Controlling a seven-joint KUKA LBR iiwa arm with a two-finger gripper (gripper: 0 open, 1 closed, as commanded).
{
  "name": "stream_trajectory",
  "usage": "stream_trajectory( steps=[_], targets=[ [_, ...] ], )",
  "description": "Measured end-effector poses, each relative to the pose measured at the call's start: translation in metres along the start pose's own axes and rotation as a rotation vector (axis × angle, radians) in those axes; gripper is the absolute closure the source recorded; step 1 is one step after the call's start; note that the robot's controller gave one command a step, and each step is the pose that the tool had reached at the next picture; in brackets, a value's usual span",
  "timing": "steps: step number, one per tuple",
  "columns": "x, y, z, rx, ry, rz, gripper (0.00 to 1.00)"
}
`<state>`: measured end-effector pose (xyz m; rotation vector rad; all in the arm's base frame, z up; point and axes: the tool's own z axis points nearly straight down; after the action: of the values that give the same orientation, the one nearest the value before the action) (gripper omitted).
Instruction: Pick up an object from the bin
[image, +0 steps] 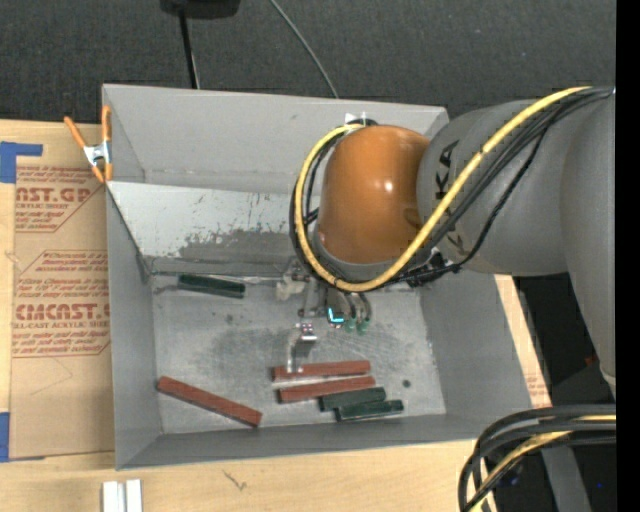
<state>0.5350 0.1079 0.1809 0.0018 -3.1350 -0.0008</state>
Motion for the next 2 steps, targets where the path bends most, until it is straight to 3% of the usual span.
stream_trajectory(
  steps=[1,2],
  targets=[
    [-0.002,0.0,-0.004,-0.001,-0.007,0.001,0.0],
    [0.002,-0.016,0.022,-0.002,-0.014,-0.075,0.0]
  ],
)
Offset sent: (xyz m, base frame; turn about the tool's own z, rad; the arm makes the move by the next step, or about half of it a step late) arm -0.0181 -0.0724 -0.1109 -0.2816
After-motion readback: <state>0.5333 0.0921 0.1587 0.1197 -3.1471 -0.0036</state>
